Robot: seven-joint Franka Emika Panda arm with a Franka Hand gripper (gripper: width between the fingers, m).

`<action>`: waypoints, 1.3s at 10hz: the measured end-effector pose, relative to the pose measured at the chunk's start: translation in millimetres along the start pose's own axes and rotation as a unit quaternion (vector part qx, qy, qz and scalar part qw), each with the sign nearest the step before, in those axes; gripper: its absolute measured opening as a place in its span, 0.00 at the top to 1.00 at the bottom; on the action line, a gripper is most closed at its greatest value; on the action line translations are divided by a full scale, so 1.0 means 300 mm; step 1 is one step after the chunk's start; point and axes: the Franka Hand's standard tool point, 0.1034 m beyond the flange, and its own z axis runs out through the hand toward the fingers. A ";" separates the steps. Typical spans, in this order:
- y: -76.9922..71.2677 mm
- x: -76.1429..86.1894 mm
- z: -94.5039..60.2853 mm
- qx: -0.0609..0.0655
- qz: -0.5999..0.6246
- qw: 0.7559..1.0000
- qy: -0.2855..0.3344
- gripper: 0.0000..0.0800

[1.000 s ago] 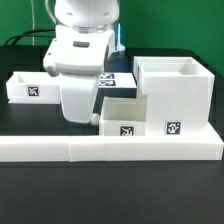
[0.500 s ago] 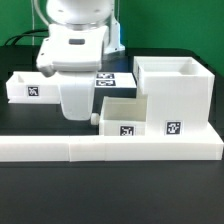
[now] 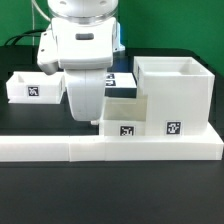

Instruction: Assemble drawer

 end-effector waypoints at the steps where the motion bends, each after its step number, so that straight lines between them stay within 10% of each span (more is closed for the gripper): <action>1: 0.000 0.000 0.000 0.000 -0.001 1.000 0.000 0.19; 13: 0.035 0.037 -0.005 0.015 0.051 0.998 -0.015 0.19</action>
Offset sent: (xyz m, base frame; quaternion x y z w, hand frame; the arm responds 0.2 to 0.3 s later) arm 0.0287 0.0112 0.0045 0.0261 0.0607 -0.0143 0.9977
